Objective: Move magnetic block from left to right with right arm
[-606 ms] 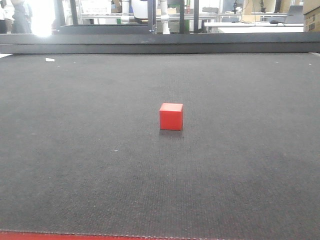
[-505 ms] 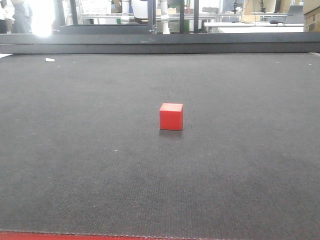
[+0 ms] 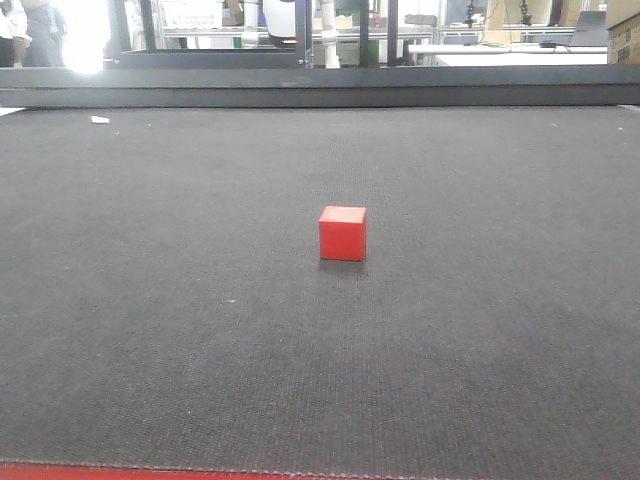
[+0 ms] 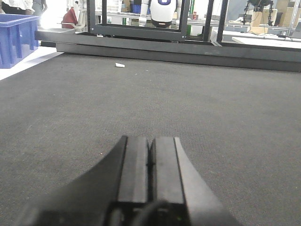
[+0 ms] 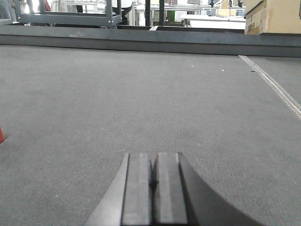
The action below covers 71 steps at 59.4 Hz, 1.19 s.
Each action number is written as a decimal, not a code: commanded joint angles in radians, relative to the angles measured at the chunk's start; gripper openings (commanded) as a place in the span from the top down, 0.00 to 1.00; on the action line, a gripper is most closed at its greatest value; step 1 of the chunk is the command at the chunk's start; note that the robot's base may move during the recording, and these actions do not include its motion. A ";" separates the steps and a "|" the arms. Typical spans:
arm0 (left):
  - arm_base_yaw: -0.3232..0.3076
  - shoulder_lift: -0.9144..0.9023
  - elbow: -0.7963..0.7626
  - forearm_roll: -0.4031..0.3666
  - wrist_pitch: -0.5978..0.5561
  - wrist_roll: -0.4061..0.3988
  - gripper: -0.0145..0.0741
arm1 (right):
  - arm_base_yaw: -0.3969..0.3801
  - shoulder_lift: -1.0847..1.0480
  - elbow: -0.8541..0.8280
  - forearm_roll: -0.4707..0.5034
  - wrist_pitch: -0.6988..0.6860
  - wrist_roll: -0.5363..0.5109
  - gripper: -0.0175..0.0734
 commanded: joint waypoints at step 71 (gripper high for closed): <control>-0.006 -0.014 0.009 0.000 -0.089 -0.004 0.97 | 0.083 0.579 -0.566 0.002 0.028 0.019 0.17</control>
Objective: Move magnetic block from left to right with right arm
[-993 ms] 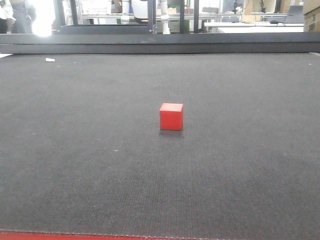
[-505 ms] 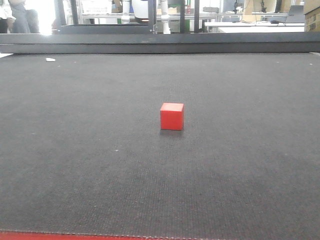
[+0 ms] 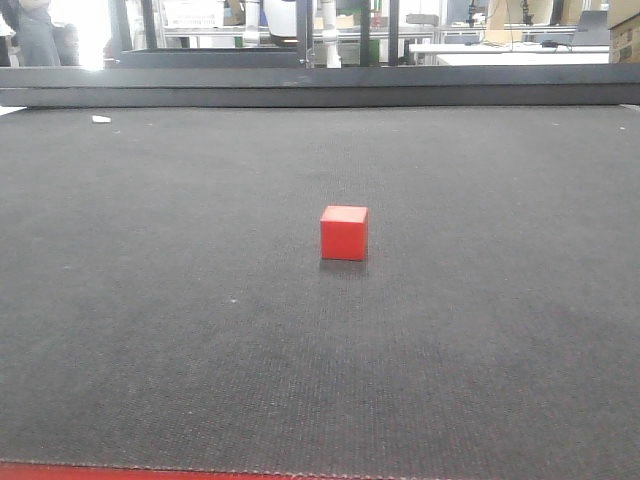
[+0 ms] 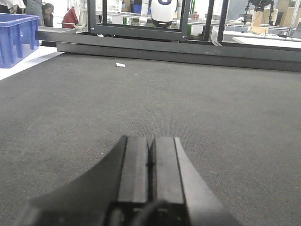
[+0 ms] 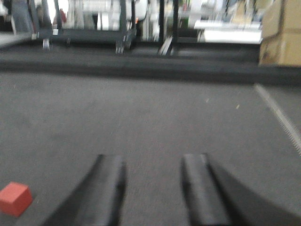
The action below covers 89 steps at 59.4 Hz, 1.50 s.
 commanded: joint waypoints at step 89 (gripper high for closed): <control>-0.006 -0.014 0.009 0.000 -0.089 -0.004 0.97 | 0.581 1.500 -1.243 -0.321 0.750 0.827 0.11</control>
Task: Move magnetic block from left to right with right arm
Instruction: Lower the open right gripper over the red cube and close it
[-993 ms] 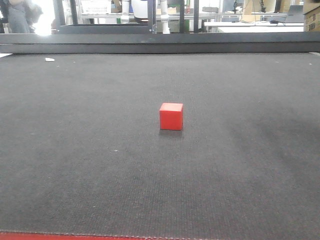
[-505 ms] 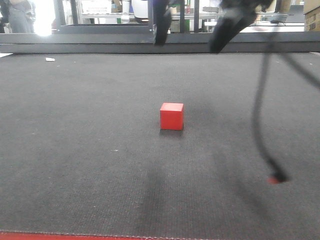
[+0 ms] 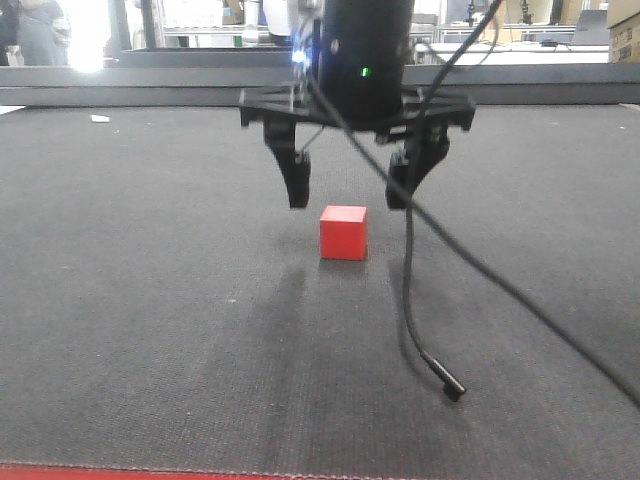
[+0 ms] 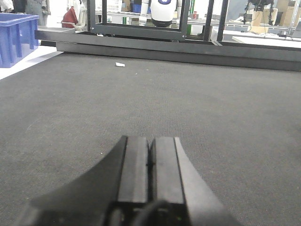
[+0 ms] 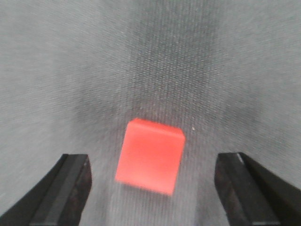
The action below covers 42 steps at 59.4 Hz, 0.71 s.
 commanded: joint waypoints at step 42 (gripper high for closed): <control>-0.006 -0.014 0.009 0.000 -0.089 -0.004 0.97 | -0.014 0.001 -0.038 -0.003 -0.071 0.019 0.58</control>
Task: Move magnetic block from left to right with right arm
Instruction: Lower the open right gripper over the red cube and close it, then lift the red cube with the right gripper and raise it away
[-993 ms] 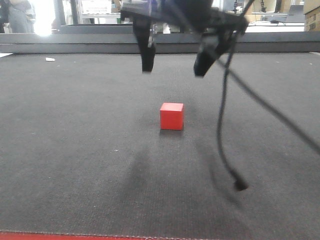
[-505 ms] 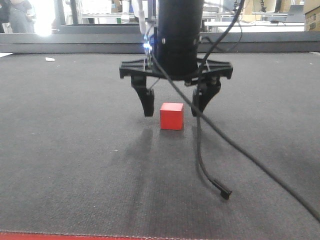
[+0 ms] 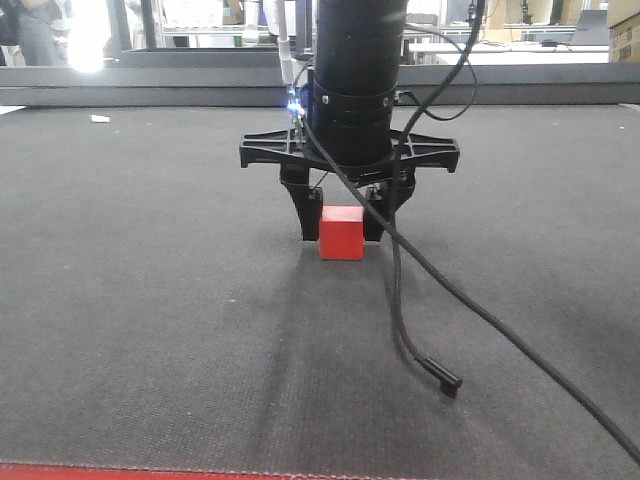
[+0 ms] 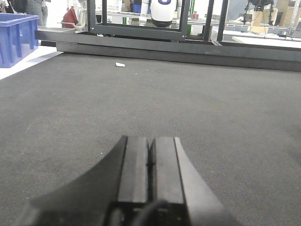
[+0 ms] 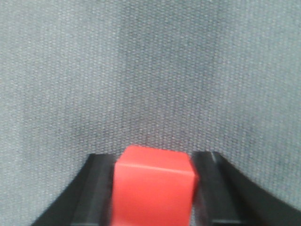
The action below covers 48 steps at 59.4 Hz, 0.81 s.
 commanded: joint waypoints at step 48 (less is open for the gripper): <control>-0.006 -0.014 0.009 0.000 -0.089 -0.004 0.97 | -0.282 -0.572 0.416 0.046 -0.120 -0.456 0.58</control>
